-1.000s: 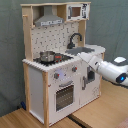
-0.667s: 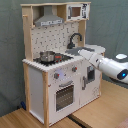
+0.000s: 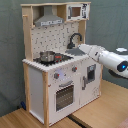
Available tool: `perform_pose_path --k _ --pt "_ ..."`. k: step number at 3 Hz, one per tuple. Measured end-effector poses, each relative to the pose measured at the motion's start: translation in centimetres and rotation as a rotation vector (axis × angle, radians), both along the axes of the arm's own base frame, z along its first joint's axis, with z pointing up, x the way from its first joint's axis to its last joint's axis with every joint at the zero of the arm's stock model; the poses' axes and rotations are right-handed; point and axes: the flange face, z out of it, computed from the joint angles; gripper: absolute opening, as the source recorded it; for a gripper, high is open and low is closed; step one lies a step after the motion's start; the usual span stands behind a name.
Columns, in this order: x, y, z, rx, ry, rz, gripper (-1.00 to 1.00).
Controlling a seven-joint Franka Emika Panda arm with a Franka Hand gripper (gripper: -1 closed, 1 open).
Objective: Play with the kitchen
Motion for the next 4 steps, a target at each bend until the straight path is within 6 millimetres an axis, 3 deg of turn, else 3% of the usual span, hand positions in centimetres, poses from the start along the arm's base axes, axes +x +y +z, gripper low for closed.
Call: perform_pose_path --k 2,4 --pt "0.7 3.7 5.2 0.084 -0.032 -0.018 1.00" --pt "3.4 6.3 7.6 0.171 0.001 -0.046 1.00"
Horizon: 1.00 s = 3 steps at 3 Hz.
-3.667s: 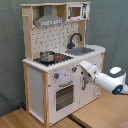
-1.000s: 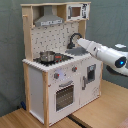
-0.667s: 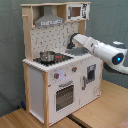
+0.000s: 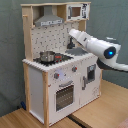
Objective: Play with the kitchen
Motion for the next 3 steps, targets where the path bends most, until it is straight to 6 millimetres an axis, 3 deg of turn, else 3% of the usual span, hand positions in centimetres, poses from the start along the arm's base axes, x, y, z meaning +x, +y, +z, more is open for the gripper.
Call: perform_pose_path --k 3 --pt "5.4 2.8 0.5 0.190 0.110 -0.042 1.00"
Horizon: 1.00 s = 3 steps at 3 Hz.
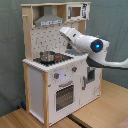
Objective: Play with the kitchen
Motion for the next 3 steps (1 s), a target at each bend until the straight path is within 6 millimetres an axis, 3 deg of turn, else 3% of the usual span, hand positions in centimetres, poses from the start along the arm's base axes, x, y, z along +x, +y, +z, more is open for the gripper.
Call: perform_pose_path --k 3 --pt "3.1 2.1 -1.4 0.240 0.143 -0.068 1.00"
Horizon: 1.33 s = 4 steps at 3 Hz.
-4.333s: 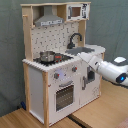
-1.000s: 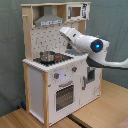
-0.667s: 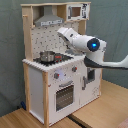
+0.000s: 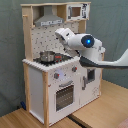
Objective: Play with the kitchen
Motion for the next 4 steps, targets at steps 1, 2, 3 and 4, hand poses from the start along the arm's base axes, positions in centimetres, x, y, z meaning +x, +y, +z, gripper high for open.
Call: perform_pose_path --k 1,2,3,4 --pt "0.6 0.3 0.2 0.075 0.042 -0.018 1.00" --pt "1.1 0.4 0.7 0.148 0.084 -0.038 1.00" --pt "1.5 0.5 1.3 0.216 0.125 -0.058 1.00" --pt "1.9 0.7 1.8 0.278 0.169 -0.078 1.00"
